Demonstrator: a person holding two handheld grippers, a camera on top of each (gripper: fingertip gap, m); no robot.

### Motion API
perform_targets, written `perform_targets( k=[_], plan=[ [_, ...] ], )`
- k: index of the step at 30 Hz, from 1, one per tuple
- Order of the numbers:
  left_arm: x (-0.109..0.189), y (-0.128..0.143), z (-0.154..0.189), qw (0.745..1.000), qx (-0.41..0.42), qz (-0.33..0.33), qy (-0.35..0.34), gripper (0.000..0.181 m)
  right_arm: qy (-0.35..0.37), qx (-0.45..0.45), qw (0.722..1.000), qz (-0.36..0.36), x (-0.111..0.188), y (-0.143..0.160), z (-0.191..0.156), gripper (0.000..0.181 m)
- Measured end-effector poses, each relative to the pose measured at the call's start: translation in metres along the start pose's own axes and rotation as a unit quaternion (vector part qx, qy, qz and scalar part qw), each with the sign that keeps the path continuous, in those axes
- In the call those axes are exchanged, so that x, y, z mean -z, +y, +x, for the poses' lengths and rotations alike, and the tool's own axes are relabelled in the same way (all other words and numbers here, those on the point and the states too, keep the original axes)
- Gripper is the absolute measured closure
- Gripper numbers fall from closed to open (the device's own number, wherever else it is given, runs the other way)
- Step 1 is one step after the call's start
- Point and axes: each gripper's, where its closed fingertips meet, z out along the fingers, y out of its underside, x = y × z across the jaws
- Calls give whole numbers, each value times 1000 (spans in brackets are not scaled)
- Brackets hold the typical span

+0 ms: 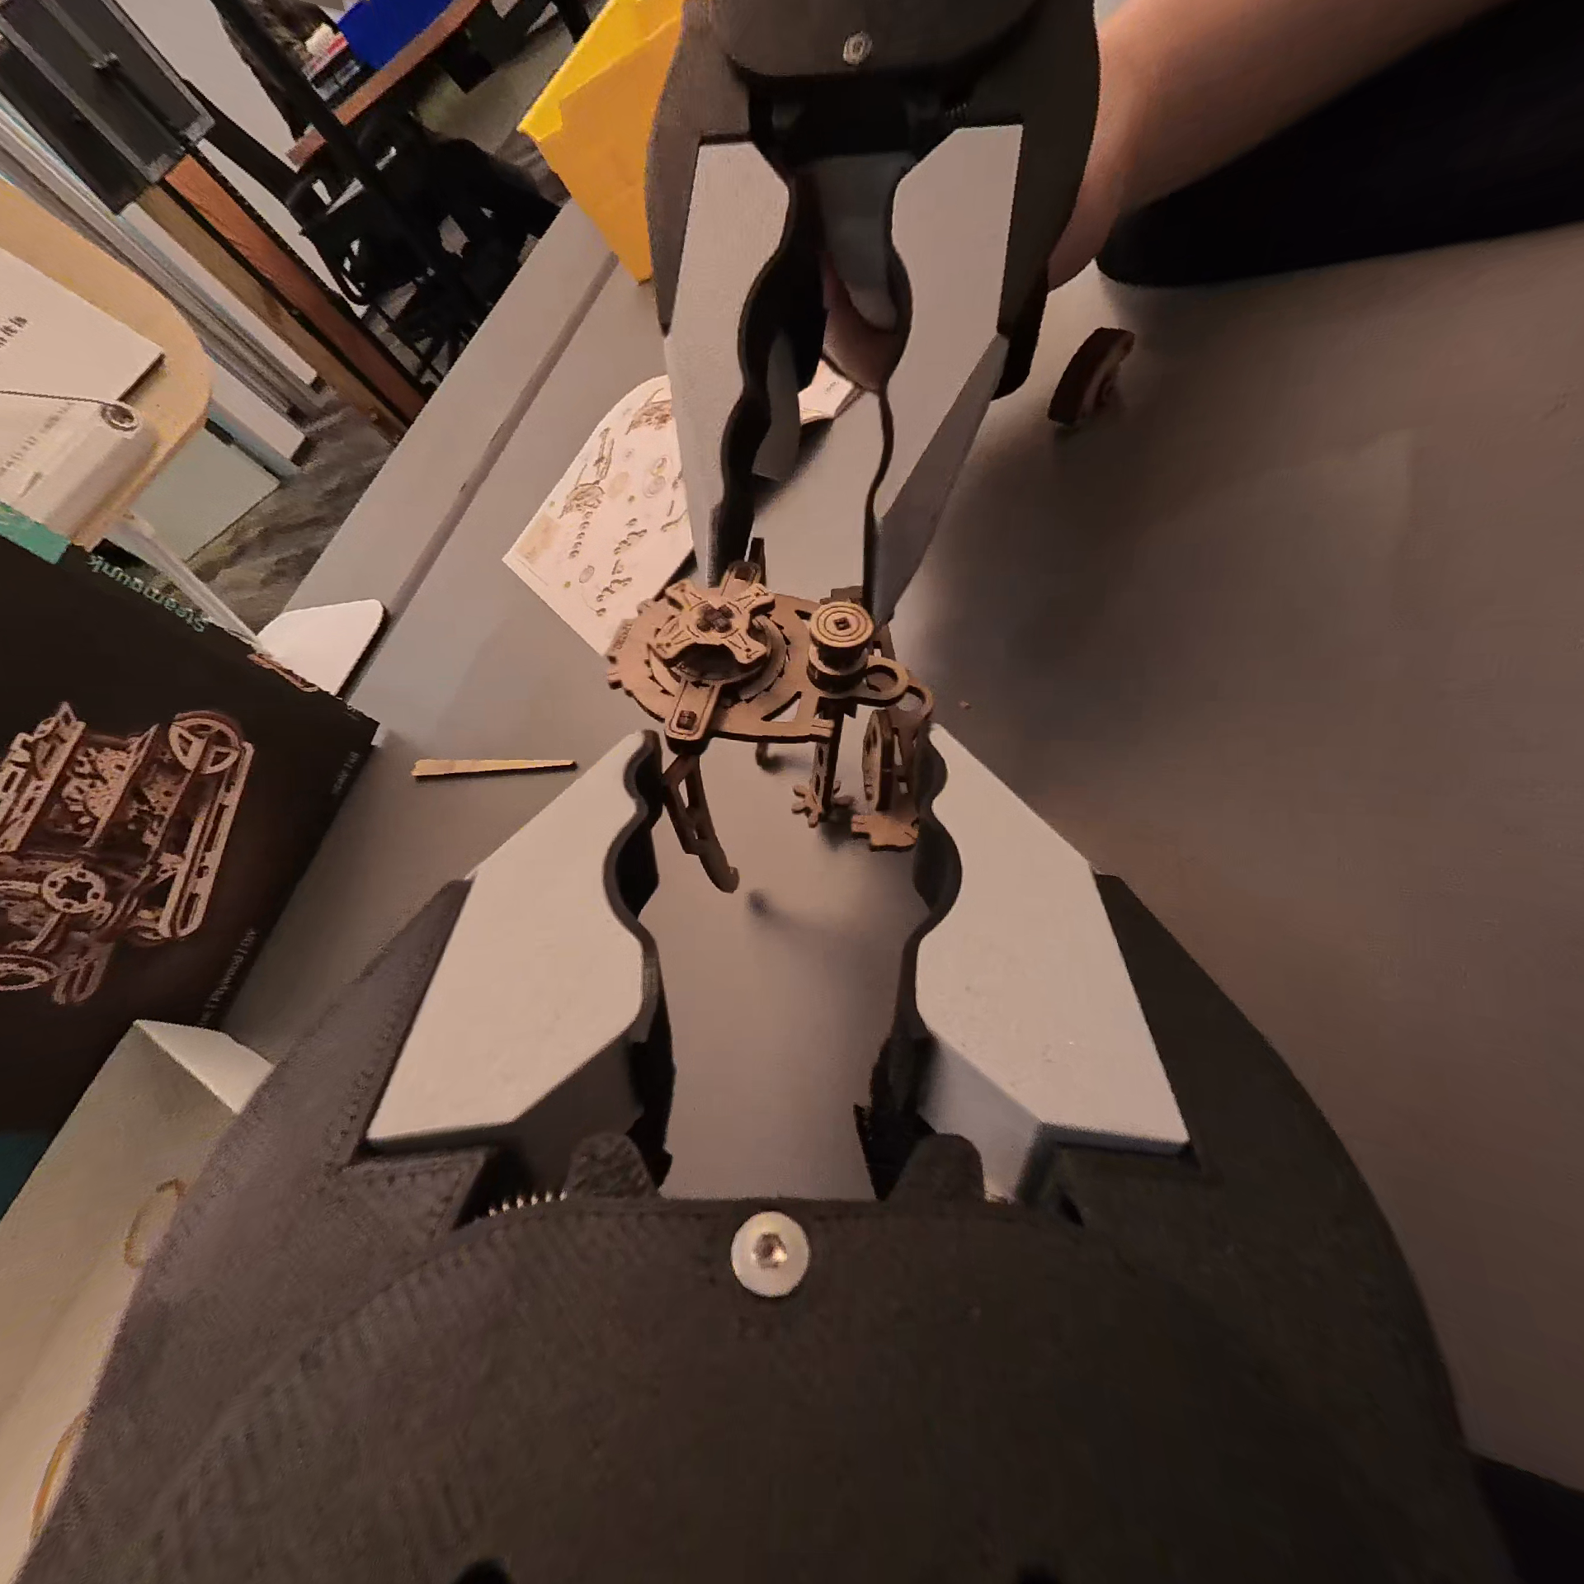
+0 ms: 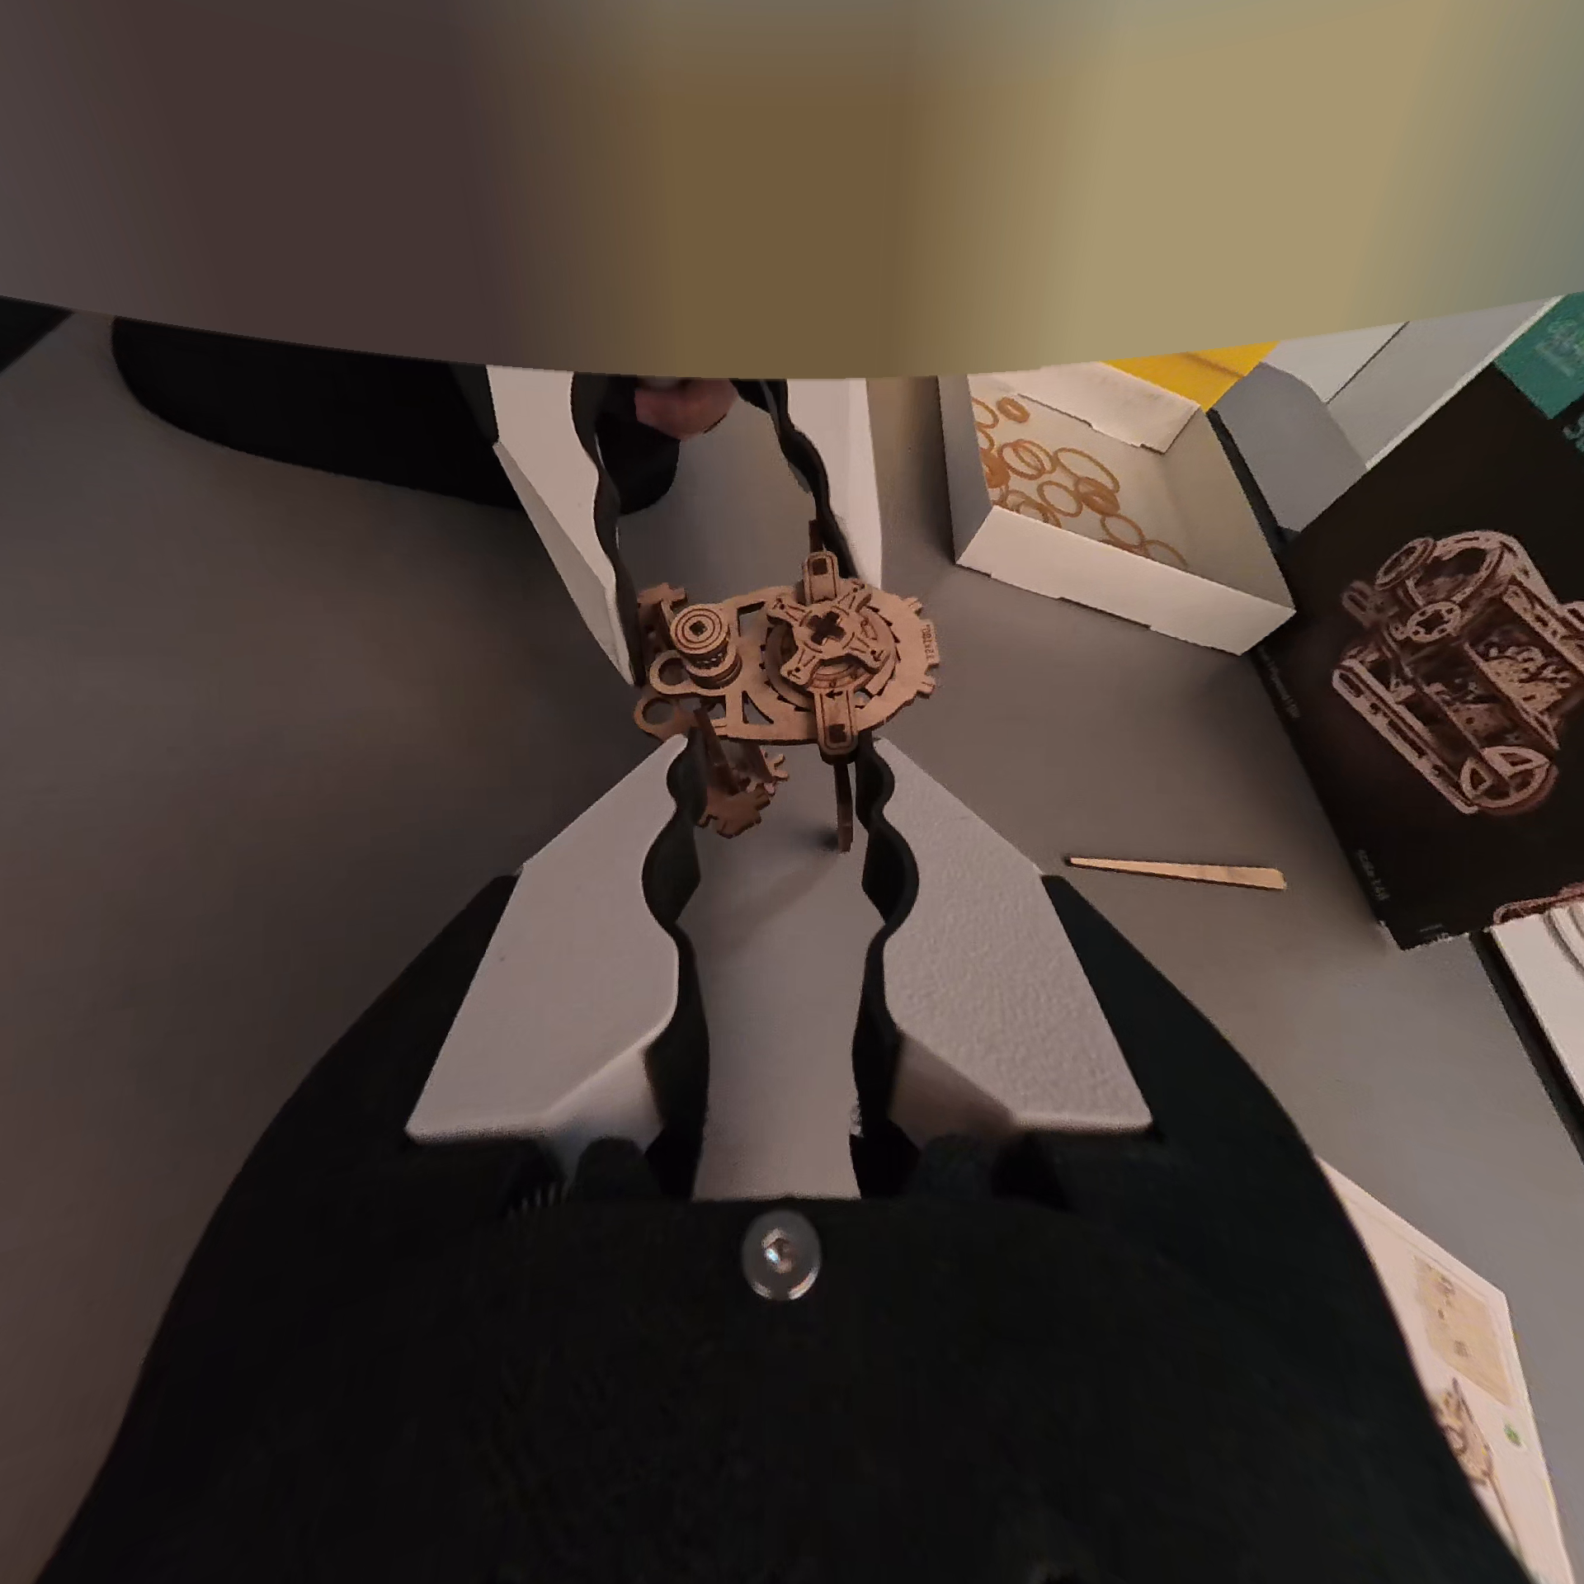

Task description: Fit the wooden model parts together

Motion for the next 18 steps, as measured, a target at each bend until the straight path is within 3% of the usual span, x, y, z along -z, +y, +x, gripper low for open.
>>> perform_targets(
  k=[18],
  plan=[
    [8, -3, 1, 1000, 4, 19, 8, 130, -7, 20, 1000, 0, 2, 2, 1, 148]
  ],
)
